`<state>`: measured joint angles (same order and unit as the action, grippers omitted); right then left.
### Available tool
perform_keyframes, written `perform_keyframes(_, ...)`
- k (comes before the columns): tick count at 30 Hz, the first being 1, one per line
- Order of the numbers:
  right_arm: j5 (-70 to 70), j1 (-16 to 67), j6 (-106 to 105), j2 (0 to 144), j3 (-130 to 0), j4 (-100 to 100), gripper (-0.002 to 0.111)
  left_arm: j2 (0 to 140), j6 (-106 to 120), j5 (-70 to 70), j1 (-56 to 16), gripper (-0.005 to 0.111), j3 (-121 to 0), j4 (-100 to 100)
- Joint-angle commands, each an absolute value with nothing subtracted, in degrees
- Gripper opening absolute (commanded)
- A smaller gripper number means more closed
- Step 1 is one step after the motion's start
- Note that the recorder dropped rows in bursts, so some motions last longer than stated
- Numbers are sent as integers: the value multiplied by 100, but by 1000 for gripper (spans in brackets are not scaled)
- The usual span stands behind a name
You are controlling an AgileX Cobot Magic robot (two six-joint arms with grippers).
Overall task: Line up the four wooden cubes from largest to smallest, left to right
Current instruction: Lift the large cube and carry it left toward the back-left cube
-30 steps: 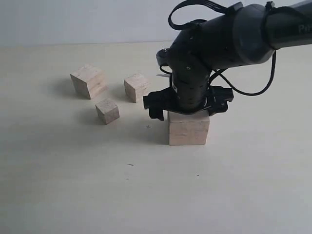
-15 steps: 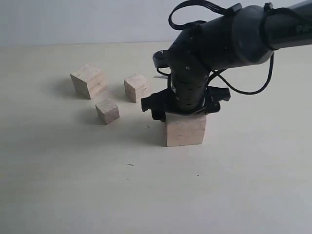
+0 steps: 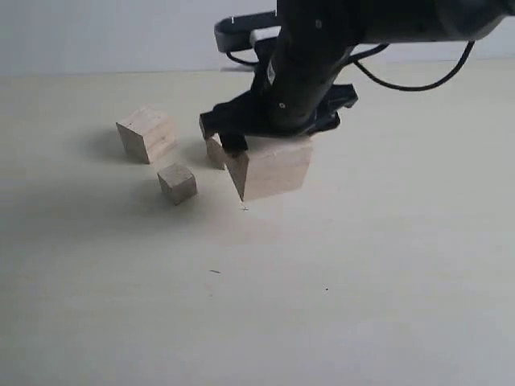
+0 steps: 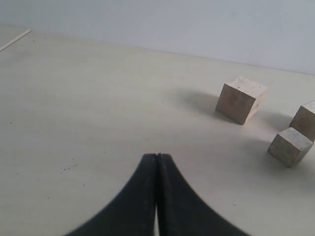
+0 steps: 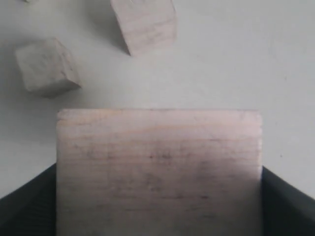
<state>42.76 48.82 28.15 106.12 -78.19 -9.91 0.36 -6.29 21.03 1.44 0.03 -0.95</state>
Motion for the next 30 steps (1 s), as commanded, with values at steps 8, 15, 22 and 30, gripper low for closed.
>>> perform_keyframes(8, 3896, 4895, -270, 10457, -8126, 810, 0, 0, -628, 2061, 112, 0, 0, -82)
perform_keyframes(15, 3955, 4895, -4990, 10714, -8461, 3250, 0, 0, -628, 2061, 112, 0, 0, -82)
perform_keyframes(22, 4422, 4962, -5706, 11157, -9518, 3432, 0, 0, -628, 2061, 112, 0, 0, -82)
perform_keyframes(30, 4858, 5228, -6503, 11924, -10118, 3592, 0, 0, -628, 2061, 112, 0, 0, -82)
